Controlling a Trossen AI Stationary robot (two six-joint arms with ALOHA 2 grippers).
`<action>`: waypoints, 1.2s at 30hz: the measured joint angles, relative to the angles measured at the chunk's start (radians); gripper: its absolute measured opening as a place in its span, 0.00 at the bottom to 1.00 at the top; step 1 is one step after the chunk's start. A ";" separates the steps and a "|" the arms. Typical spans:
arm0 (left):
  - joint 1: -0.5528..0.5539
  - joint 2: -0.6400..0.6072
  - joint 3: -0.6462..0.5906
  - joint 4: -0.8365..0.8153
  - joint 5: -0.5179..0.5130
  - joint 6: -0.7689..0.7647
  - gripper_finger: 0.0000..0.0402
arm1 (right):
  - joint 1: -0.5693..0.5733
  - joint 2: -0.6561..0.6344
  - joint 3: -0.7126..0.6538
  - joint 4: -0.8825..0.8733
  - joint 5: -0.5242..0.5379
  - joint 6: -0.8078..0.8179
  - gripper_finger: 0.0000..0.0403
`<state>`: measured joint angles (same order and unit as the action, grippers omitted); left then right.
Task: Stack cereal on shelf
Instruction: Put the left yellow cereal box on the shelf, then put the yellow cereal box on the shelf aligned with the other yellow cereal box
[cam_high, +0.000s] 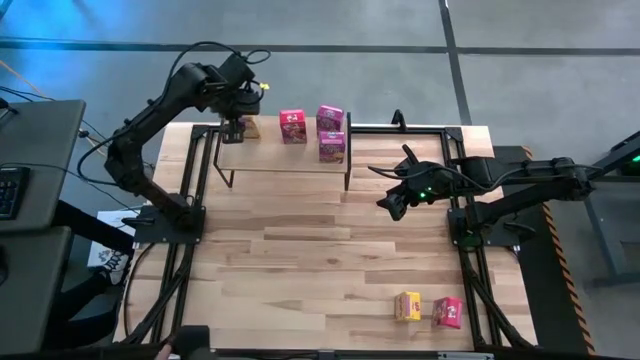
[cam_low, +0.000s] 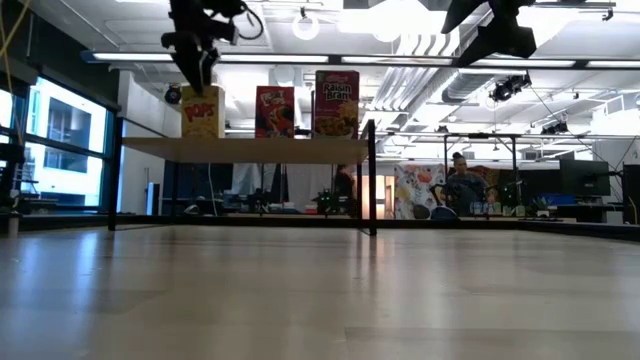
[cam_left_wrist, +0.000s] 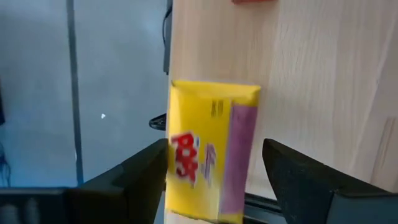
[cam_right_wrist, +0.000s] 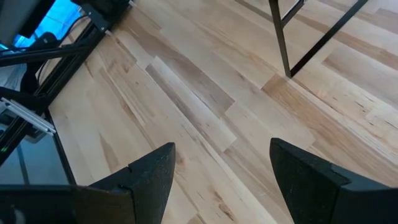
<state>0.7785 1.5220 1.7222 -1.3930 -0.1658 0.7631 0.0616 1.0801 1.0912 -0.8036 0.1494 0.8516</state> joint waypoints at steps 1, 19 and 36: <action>0.000 -0.010 0.000 0.000 0.000 0.000 0.63 | 0.000 0.000 0.000 0.000 0.000 -0.004 0.64; -0.049 -0.253 0.000 0.103 -0.010 -0.161 0.62 | 0.000 -0.002 0.000 0.000 -0.020 -0.023 0.64; -0.272 -0.667 -0.326 0.662 0.313 -1.110 0.62 | 0.000 -0.088 0.000 0.007 -0.132 0.012 0.64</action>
<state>0.5069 0.8551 1.3961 -0.7315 0.1469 -0.3473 0.0616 0.9920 1.0912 -0.7967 0.0170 0.8635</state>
